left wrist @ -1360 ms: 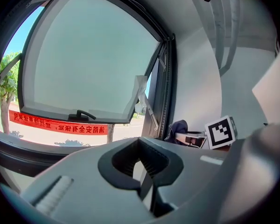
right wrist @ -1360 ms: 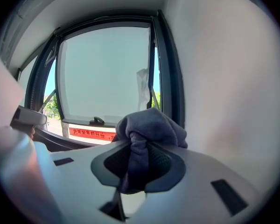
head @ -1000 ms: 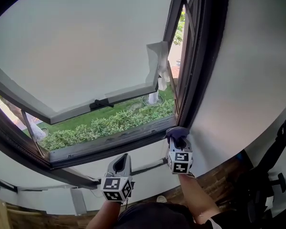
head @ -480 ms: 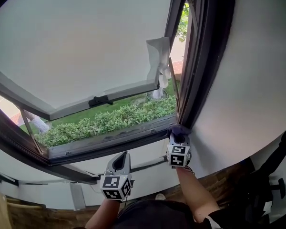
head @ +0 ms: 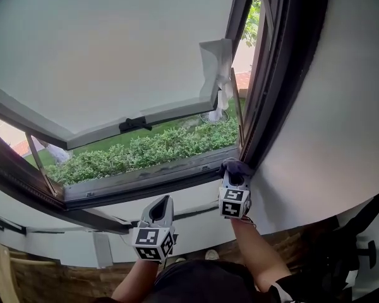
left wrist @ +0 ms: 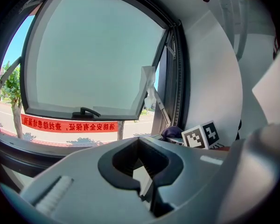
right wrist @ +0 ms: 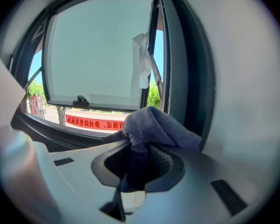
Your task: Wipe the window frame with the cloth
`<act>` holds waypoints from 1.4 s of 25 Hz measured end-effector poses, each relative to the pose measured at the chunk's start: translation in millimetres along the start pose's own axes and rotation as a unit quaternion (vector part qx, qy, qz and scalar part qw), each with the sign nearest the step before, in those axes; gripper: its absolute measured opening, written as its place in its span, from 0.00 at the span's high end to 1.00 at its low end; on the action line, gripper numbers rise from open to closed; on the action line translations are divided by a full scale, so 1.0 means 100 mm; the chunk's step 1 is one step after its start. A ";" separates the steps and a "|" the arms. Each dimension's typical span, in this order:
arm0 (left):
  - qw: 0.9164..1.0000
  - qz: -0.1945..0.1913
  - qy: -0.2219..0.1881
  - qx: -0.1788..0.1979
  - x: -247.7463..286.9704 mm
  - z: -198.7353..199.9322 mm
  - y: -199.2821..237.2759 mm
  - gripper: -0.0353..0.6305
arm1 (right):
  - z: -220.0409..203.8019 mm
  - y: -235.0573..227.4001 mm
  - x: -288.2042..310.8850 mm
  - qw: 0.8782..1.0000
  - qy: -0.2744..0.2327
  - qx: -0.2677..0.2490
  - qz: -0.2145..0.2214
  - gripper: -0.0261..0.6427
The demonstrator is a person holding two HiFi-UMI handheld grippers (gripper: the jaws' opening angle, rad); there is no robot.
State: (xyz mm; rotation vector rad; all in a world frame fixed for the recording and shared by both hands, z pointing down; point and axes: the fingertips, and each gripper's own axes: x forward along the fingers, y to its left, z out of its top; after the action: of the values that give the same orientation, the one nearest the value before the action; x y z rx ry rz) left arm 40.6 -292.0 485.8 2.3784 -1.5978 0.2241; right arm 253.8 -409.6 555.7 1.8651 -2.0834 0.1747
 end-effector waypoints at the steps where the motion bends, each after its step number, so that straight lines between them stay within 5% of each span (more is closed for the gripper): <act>1: 1.000 0.000 0.000 0.000 0.00 0.00 0.00 0.93 | 0.00 0.01 0.01 1.000 -0.001 0.011 0.000 0.85; 9: 1.000 -0.006 0.003 0.009 0.00 0.00 -0.02 0.93 | 0.03 0.10 0.06 0.998 0.010 0.054 0.017 0.85; 27: 1.000 0.004 0.015 -0.001 -0.14 -0.12 0.13 0.93 | 0.07 0.02 0.18 0.993 0.028 0.113 -0.034 0.86; 35: 1.000 -0.008 0.020 0.000 -0.12 -0.15 0.04 0.93 | 0.22 0.08 0.22 0.998 0.050 0.022 -0.039 0.86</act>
State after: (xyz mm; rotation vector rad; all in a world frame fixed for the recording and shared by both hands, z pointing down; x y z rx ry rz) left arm 32.9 -278.1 497.6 2.3707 -1.5601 0.2670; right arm 240.2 -436.2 543.7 1.9171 -1.9521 0.2905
